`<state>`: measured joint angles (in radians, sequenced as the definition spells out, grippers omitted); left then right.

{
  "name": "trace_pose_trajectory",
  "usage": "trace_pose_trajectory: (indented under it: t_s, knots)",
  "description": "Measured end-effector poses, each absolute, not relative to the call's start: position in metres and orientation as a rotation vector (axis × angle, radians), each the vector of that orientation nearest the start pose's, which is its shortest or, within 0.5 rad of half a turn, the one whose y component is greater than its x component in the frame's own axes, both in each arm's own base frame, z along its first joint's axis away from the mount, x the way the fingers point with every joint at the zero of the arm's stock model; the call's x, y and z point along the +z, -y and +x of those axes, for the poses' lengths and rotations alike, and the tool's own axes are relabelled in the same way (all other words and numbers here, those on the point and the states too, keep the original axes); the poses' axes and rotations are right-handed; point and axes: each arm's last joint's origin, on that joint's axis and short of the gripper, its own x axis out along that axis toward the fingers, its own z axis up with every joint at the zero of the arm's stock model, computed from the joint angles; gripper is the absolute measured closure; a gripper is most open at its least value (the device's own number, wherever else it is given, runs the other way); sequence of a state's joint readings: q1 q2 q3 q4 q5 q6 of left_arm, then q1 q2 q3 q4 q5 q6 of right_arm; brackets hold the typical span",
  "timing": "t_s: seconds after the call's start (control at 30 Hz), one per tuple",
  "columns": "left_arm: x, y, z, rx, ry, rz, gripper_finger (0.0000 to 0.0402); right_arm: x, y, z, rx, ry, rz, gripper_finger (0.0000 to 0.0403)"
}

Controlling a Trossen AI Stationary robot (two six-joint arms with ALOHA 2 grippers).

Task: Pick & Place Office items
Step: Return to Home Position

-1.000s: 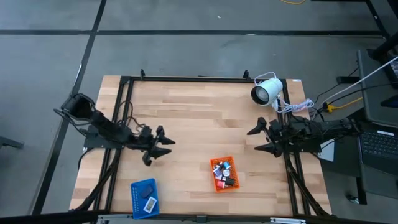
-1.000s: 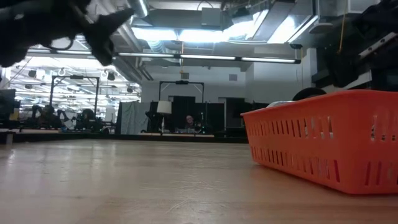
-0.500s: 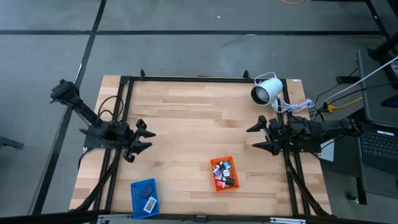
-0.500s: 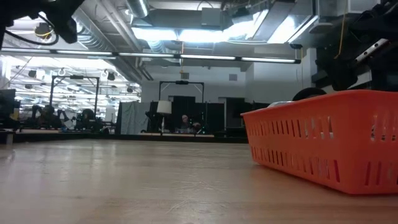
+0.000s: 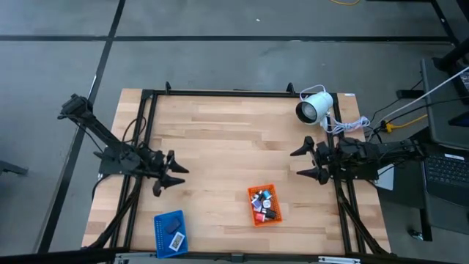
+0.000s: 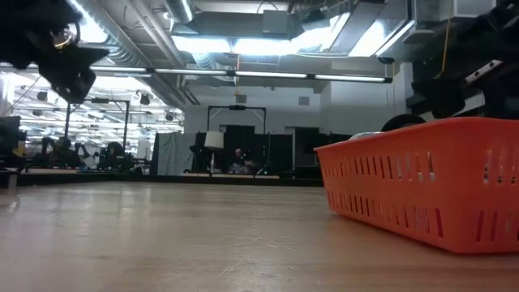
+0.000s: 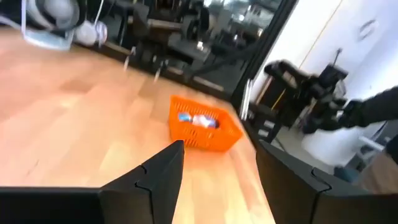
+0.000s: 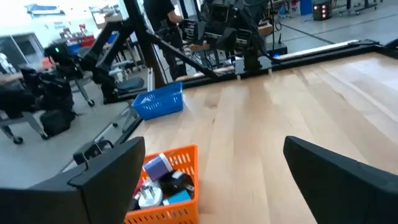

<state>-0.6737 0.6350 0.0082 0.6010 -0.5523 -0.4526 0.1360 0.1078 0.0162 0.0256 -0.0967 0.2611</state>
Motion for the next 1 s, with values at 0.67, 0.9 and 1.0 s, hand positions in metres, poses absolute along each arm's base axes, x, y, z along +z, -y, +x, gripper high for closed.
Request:
trace_pose_trajectory:
  t_s: [0.67,0.9,1.0]
  knots:
    - [0.138,0.07,0.111,-0.074,-0.278,-0.412,0.0197,0.162,-0.017,0.103,0.239,-0.103,0.223,0.0014]
    - [0.15,0.066,0.104,-0.124,-0.208,-0.471,0.0199,0.164,-0.021,0.101,0.277,-0.082,0.224,0.0014]
    - [0.159,0.063,0.1,-0.15,-0.133,-0.524,0.0198,0.164,-0.022,0.1,0.29,-0.083,0.223,0.0014]
